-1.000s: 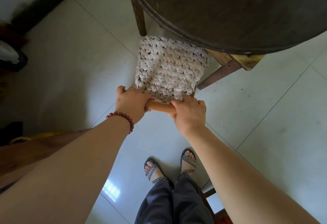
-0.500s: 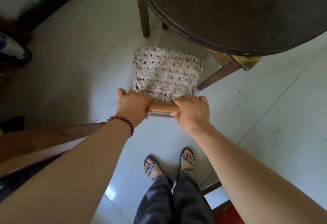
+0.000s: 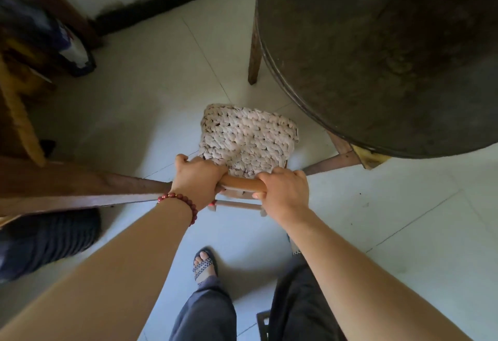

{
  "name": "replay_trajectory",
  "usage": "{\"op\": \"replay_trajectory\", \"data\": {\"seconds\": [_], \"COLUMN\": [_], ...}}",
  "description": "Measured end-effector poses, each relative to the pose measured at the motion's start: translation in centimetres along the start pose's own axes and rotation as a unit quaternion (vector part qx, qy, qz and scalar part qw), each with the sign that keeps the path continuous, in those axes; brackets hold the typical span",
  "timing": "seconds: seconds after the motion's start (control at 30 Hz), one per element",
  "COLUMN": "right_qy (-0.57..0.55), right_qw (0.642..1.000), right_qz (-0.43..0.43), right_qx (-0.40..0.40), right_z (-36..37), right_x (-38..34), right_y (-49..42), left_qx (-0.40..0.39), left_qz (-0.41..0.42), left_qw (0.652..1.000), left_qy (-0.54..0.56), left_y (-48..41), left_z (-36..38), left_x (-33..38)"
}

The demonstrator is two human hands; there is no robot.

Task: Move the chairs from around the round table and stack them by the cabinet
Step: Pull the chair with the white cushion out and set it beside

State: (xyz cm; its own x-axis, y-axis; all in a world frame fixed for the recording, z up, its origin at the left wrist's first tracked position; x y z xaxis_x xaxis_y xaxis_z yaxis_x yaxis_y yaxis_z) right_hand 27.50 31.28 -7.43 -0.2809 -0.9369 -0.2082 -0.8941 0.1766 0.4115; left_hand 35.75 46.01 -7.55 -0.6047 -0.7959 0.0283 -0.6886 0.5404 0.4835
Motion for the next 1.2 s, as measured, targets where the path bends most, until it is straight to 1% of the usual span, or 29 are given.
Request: {"op": "replay_trajectory", "data": {"seconds": [0.1, 0.23, 0.4, 0.5, 0.67, 0.83, 0.93, 1.1, 1.2], "right_qy": [0.008, 0.011, 0.048, 0.083, 0.123, 0.157, 0.161, 0.179, 0.194], "right_qw": [0.999, 0.993, 0.980, 0.968, 0.945, 0.920, 0.915, 0.907, 0.895], "right_qz": [-0.047, -0.113, -0.184, -0.220, -0.284, -0.337, -0.345, -0.358, -0.378], "right_qx": [-0.003, -0.030, -0.057, -0.089, -0.108, -0.125, -0.132, -0.133, -0.135], "right_z": [-1.1, -2.8, -3.9, -3.4, -1.7, 0.5, 1.5, 2.1, 2.2], "right_x": [1.3, 2.5, 1.9, 0.9, -1.2, -2.6, -2.4, -1.9, -1.7], "right_y": [-0.8, -1.5, -1.3, -0.7, 0.8, 3.5, 5.2, 7.3, 8.3], "left_qx": [0.019, 0.032, 0.058, 0.049, 0.024, 0.007, -0.003, 0.010, 0.022], "left_qz": [-0.047, -0.122, -0.197, -0.240, -0.307, -0.357, -0.360, -0.382, -0.405], "left_qw": [0.999, 0.991, 0.975, 0.963, 0.939, 0.915, 0.916, 0.905, 0.889], "left_qy": [0.019, 0.055, 0.089, 0.115, 0.152, 0.187, 0.177, 0.188, 0.214], "left_y": [0.3, 1.3, 4.3, 6.4, 10.2, 14.2, 15.8, 17.8, 19.1], "left_z": [-0.5, -1.2, -0.8, 0.5, 3.8, 7.1, 8.1, 8.7, 9.2], "left_x": [1.2, 2.6, 3.5, 3.9, 4.4, 6.0, 6.9, 8.6, 10.2]}}
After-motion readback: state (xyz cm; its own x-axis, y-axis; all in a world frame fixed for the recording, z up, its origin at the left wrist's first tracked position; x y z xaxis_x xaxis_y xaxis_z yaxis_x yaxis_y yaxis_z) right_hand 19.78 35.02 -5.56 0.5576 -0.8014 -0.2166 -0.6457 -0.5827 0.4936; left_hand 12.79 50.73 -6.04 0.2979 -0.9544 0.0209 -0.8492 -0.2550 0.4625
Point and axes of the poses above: each hand's wrist, its own y-axis away from the middle knuckle, its own z-axis out of the palm, x = y × z, the point moved 4 cm from there along -y, towards the middle knuckle, and after that the axes turned 2 degrees about -x, right-handed, at the moved point
